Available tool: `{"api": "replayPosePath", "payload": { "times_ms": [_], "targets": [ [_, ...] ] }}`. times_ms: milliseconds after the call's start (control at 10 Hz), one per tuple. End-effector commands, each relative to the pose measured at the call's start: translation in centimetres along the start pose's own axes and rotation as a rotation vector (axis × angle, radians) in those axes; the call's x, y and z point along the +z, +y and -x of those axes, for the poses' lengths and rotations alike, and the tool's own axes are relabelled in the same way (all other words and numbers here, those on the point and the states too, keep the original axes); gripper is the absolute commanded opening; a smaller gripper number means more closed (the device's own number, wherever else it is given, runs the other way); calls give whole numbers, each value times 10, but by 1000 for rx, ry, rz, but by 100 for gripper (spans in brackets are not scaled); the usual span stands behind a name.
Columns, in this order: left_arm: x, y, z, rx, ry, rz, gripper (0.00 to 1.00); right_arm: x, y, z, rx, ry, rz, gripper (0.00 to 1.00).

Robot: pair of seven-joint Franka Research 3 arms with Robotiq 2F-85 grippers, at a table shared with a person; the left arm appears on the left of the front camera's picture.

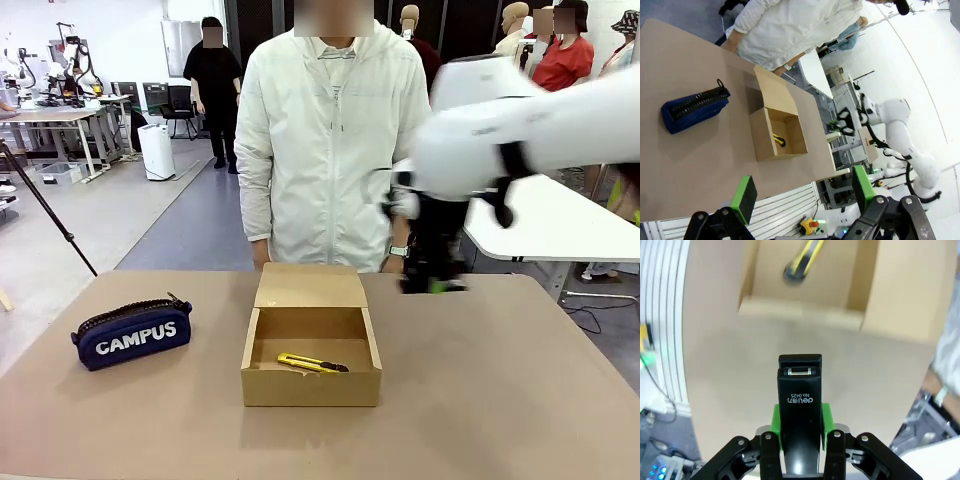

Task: Pack the items into the box.
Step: Pick up the item indicated by the person and place it inside the Mailer Box.

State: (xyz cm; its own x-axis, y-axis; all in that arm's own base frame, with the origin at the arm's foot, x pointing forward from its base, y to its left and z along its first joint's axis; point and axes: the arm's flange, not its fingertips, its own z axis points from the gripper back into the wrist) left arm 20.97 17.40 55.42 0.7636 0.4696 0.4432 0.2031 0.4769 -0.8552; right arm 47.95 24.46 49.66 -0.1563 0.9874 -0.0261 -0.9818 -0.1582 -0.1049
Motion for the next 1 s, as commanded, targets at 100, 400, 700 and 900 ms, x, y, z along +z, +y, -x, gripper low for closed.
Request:
{"api": "replayPosePath", "payload": {
  "times_ms": [100, 400, 700, 900],
  "targets": [
    [1, 0, -1, -15, -10, 18, 100, -8, -67, -95, 80, -1, -17, 0],
    [1, 0, -1, -15, -10, 18, 100, -36, -68, -152, 149, -72, -39, 0],
    [1, 0, -1, -15, -10, 18, 100, -43, -64, -154, 166, -86, -36, 0],
    [1, 0, -1, -15, -10, 18, 100, -42, -67, -152, 161, -83, -31, 0]
  ]
}}
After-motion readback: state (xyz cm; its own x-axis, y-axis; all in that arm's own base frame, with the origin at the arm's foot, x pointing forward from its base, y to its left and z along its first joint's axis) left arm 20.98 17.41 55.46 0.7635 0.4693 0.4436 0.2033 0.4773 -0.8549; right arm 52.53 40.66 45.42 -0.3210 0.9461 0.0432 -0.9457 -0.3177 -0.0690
